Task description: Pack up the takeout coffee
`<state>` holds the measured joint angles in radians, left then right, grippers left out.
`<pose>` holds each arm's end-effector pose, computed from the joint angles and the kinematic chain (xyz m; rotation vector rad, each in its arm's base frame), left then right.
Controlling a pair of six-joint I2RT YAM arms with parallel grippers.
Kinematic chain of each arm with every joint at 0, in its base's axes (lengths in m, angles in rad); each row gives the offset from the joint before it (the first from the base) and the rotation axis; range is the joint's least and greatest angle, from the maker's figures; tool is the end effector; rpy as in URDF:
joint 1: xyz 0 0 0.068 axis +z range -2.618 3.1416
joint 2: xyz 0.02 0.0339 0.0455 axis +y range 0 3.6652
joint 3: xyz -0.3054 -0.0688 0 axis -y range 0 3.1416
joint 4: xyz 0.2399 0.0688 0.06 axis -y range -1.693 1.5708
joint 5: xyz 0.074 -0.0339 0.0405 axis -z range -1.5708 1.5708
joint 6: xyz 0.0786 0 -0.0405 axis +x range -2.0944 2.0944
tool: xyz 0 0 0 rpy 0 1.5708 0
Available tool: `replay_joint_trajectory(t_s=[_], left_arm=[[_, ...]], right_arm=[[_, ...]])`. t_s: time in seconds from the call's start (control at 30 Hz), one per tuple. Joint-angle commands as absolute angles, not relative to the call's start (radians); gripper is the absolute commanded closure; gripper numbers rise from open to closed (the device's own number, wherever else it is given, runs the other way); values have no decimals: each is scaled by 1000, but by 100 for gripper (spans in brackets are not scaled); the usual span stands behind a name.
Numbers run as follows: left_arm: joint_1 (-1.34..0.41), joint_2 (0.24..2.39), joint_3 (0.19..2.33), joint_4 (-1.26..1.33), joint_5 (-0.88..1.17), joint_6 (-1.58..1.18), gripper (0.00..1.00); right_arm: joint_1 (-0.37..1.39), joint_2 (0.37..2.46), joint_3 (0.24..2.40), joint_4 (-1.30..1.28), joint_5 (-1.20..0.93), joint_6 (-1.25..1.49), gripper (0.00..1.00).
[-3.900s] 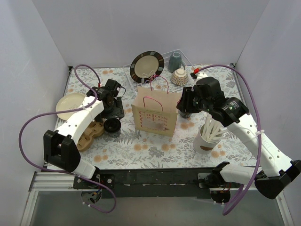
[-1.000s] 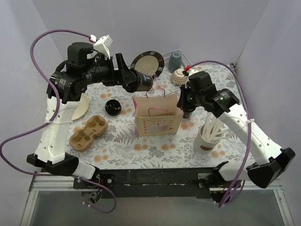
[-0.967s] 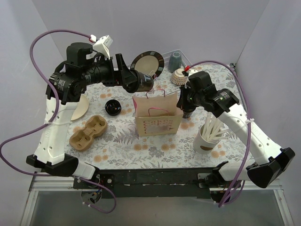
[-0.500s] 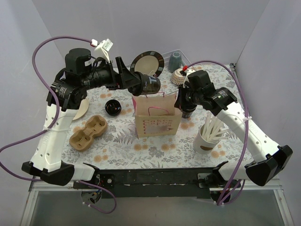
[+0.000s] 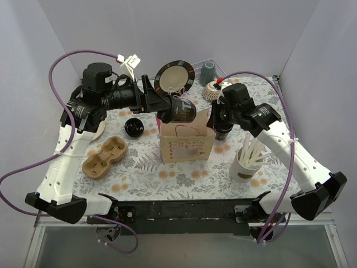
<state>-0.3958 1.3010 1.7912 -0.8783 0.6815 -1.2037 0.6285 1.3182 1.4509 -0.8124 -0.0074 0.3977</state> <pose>0.2088 -0.1409 0.5226 -0.3877 2.2558 -1.6225 0.2360 0.1723 0.4045 -0.2702 2.2951 0.5492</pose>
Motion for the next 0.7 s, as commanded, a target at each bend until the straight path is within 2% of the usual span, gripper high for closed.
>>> replay_joint_trajectory(t_s=[0.0,0.2,0.33,0.67], left_arm=[[-397,1247,1752,-925,654,-1180,100],[-414,1302,1756,-1037,534,-1077,100],[-547,1377,1801,-1095,367,-1023,100],[-638,1496,1925,-1152,218,-836,100]], right_arm=[[624,1312,1485,-792,-14,410,99],[624,1266,1424,-697,-63,379,99],[624,1230,1397,-649,-58,376,99],[624,1212,1361,-632,-95,315,99]])
